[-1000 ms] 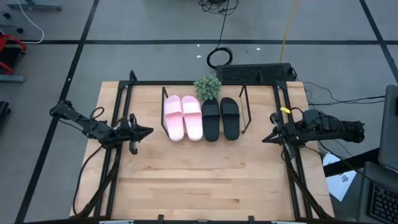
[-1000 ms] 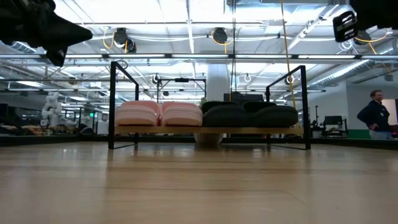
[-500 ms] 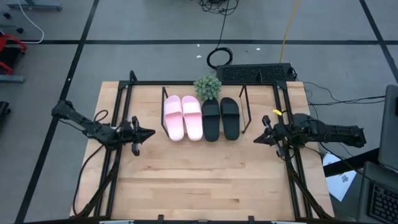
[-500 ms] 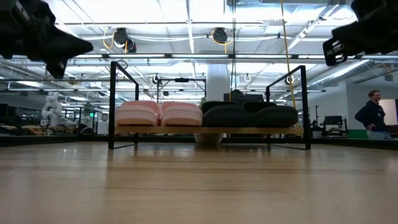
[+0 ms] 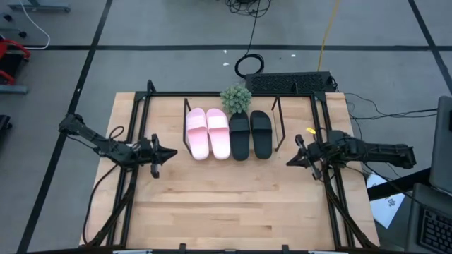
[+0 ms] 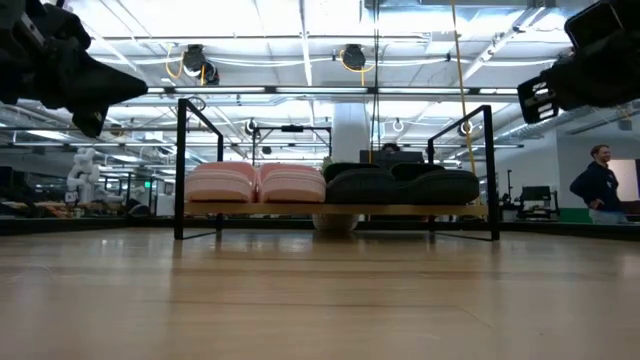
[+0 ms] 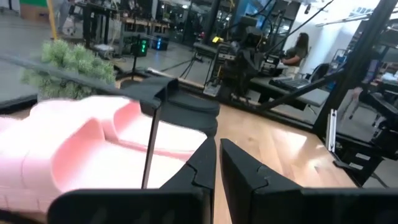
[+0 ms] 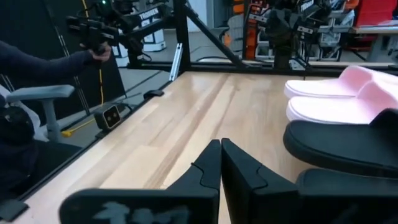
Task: Pick and place slides into the shelf
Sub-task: Return to Home Position
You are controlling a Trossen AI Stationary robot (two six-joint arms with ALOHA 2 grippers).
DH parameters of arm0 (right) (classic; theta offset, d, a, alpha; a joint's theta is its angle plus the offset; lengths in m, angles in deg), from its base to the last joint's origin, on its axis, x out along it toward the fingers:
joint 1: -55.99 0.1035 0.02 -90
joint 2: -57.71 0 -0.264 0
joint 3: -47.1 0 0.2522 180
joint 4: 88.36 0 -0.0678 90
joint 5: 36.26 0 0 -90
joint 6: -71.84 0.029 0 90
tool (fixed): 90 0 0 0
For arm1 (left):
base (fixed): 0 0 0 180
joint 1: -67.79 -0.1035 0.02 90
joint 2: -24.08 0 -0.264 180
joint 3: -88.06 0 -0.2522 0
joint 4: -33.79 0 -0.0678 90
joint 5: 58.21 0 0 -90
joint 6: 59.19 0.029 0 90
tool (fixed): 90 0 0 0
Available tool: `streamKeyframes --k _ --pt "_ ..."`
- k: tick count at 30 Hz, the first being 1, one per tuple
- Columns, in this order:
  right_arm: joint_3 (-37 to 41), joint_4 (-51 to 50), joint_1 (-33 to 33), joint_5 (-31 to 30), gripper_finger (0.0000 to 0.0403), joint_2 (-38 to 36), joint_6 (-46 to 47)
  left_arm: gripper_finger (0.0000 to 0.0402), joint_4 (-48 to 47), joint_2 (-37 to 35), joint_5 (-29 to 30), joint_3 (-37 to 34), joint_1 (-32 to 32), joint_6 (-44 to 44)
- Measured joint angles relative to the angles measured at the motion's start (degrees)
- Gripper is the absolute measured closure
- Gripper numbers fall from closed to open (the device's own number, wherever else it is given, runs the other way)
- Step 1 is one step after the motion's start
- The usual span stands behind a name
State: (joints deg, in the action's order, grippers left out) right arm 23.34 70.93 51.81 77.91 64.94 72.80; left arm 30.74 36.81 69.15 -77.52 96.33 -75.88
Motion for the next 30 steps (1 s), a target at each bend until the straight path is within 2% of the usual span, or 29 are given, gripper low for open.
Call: streamKeyframes --k 8,30 --pt "8.8 15.2 0.0 0.1 0.0403 0.0 0.0 0.038 -0.8 0.0 0.2 -0.1 0.0 -0.5" --pt "9.0 14.8 -1.5 1.6 0.0403 0.0 1.4 0.038 -0.7 0.0 1.5 -0.1 0.0 0.3"
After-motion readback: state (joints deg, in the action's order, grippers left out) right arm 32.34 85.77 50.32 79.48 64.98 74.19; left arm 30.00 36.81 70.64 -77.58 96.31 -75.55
